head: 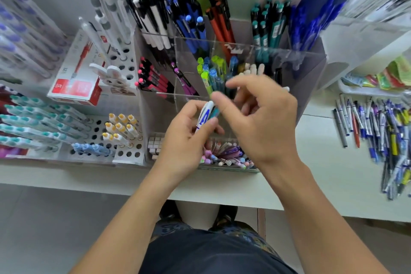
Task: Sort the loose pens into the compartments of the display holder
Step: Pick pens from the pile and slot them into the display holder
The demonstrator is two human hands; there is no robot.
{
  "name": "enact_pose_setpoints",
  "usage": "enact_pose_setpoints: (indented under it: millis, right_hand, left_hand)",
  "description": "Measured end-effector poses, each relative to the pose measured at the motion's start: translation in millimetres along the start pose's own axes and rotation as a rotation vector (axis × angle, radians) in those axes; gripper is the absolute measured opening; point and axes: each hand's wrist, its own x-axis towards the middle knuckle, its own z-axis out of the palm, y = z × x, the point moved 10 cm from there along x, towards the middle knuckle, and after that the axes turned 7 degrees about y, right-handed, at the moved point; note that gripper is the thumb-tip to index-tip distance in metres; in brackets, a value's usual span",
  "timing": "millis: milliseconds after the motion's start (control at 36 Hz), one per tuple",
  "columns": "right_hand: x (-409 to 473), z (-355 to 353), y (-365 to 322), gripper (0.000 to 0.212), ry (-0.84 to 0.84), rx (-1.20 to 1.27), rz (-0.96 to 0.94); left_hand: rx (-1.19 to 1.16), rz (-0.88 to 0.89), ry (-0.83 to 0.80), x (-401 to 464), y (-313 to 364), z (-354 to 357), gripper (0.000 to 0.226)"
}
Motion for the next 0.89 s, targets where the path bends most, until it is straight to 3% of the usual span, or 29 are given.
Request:
enact_pose_setpoints:
  millis: [111, 222, 333, 444, 611, 750, 889]
  right_hand:
    - [-10, 11, 25, 0.012, -0.169, 0.122, 0.238]
    - [-7, 2, 41, 0.011, -0.19, 0.207, 0.362]
    - [-9, 0, 47, 0.012, -0.241, 0.302, 0.425]
    - [-8, -20, 51, 0.009, -0.169, 0.612, 0.553]
    - [34, -128, 56, 0.011, 0.362, 0.535, 0.22]
    - [38, -114, 76, 0.015, 0.372, 0.444, 0.257]
    - [30, -89, 83, 0.011, 0.315, 0.317, 0.262]
  left_hand:
    - [0.35, 0.263, 0.022, -6, 25, 12, 0.024]
    - [0.444, 0.332, -0.01, -9, 36, 28, 0.03]
    - [0.45, 0.29, -0.041, -8, 32, 37, 0.026]
    - [0.268, 0.127, -0.074, -6, 13, 44, 0.033]
    - [0.04, -0.006, 0.086, 1, 7, 24, 0.029]
    - [-0.245, -0.212, 0.017, 6, -7, 34, 0.039]
    - [-0.315, -0.284, -0.071, 4, -4, 48, 0.072]
